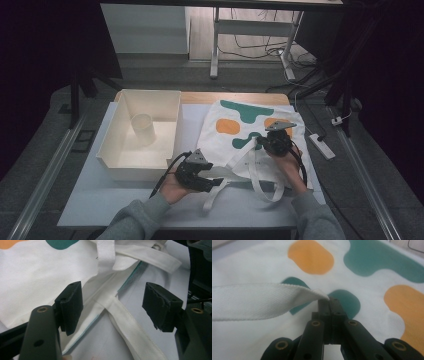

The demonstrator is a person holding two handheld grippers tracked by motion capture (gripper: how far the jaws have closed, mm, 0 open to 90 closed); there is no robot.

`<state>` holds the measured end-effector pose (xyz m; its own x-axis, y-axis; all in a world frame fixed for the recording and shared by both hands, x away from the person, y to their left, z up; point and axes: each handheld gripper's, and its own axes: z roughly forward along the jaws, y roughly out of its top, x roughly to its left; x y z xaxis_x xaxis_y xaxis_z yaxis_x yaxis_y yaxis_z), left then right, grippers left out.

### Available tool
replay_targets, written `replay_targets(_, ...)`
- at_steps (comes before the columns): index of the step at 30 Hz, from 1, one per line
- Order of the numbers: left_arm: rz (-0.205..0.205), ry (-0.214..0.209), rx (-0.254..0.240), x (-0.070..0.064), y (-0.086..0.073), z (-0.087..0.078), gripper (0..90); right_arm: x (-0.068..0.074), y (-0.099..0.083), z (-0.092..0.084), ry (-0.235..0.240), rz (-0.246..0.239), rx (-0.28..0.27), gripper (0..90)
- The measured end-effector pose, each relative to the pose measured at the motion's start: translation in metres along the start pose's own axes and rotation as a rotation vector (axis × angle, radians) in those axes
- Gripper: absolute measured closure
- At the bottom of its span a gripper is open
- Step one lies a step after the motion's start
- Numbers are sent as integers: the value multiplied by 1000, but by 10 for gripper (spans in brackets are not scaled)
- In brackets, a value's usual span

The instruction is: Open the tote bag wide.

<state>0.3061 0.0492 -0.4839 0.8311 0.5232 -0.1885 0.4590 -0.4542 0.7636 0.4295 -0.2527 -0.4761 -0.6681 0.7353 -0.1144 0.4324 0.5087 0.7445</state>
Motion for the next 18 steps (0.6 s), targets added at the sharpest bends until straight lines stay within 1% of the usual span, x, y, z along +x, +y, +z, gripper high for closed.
replay_targets(1, 0, 1, 3, 0, 0, 1, 325, -2, -2, 4, -4, 3, 12, 897)
replay_targets(2, -1, 0, 5, 0, 0, 1, 324, -6, -4, 9, -2, 15, 24, 897)
replay_targets(5, -2, 1, 15, 1, -1, 3, 322, -11, -9, 17, 13, 42, 50, 890)
replay_targets(6, -2, 1, 17, 1, -1, 3, 320, -9, -10, 21, 28, 35, 74, 841)
replay_targets(7, -4, 1, 18, 1, -1, 3, 320, -9, -10, 21, 28, 35, 74, 841)
replay_targets(9, -5, 1, 24, 1, -2, 4, 320, -6, -10, 21, 15, 22, 86, 735)
replay_targets(10, -4, 1, 27, 2, -3, 5, 320, -6, -9, 16, 30, 41, 73, 588)
replay_targets(11, -4, 1, 29, 2, -3, 5, 320, -6, -9, 16, 30, 41, 73, 588)
replay_targets(12, -5, 1, 32, 2, -3, 6, 317, -4, -7, 8, 36, 49, 70, 463)
replay_targets(13, -6, 0, 33, 2, -3, 6, 317, -4, -7, 8, 36, 49, 70, 463)
replay_targets(14, -6, 0, 33, 2, -4, 6, 317, -3, -6, 4, 29, 48, 67, 431)
replay_targets(15, -6, 0, 33, 2, -4, 6, 317, -2, -6, -7, 51, 73, 51, 387)
replay_targets(16, -6, 0, 32, 2, -4, 6, 317, -2, -6, -7, 51, 73, 51, 387)
replay_targets(17, -7, 0, 32, 3, -4, 6, 317, -1, -5, -13, 67, 83, 41, 374)
replay_targets(18, -7, 1, 32, 3, -4, 5, 317, 0, -6, -21, 67, 90, 29, 359)
